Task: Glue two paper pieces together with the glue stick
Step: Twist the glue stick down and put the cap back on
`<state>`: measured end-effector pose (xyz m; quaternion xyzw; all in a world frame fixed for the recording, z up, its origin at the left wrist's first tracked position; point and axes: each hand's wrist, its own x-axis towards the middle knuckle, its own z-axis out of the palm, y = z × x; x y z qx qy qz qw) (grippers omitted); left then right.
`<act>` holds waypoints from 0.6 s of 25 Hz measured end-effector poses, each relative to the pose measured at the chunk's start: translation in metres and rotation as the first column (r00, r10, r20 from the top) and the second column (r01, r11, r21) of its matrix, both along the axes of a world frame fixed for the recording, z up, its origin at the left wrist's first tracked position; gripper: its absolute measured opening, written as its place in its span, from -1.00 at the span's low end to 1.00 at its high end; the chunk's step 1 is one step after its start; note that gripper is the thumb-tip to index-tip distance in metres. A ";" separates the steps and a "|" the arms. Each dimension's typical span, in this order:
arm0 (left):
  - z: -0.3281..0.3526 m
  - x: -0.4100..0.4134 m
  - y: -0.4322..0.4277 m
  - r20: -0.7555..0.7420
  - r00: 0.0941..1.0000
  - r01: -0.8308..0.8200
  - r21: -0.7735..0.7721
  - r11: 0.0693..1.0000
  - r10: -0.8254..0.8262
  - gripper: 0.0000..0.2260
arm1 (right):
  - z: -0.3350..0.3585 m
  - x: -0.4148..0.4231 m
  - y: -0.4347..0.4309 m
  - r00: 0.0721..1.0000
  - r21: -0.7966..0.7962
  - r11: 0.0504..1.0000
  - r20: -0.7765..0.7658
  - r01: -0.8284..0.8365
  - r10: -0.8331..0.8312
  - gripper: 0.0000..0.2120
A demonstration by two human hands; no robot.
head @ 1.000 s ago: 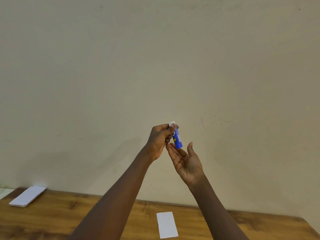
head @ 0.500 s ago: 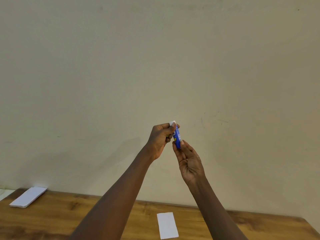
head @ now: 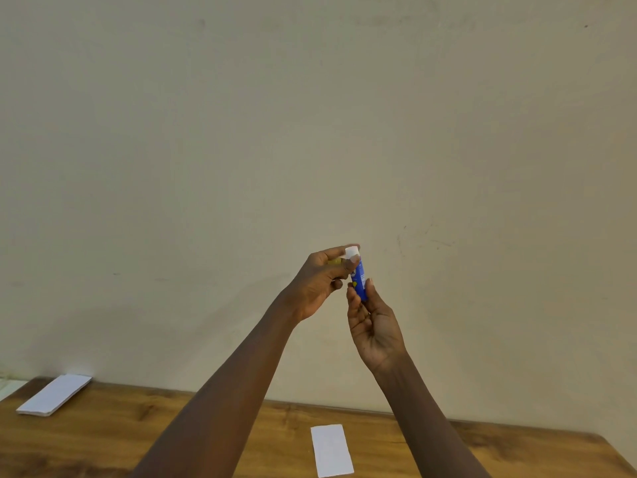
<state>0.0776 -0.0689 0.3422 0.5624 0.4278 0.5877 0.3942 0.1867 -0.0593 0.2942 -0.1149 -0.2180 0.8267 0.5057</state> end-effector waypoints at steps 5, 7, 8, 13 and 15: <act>0.027 -0.007 -0.001 0.279 0.960 -0.014 0.116 0.993 -0.019 -0.65 | 0.002 0.001 -0.001 0.999 0.005 0.999 -0.012 0.032 -0.032 -0.79; 0.032 -0.004 0.000 0.203 0.979 -0.017 0.165 0.986 -0.017 -0.64 | 0.003 0.000 -0.003 1.000 0.007 1.000 -0.003 0.026 -0.026 -0.78; 0.032 -0.001 0.000 0.155 0.988 -0.009 0.169 0.986 -0.017 -0.65 | 0.003 -0.002 -0.004 1.000 0.007 1.000 -0.003 0.022 -0.022 -0.78; 0.018 0.001 0.000 0.044 0.999 0.010 0.151 0.989 -0.016 -0.71 | 0.004 -0.003 -0.006 0.999 -0.006 0.999 -0.009 0.034 -0.034 -0.75; 0.017 -0.001 0.000 -0.043 0.999 -0.014 0.150 0.989 0.020 -0.70 | 0.003 -0.002 -0.006 0.999 -0.012 0.999 0.000 0.041 -0.041 -0.77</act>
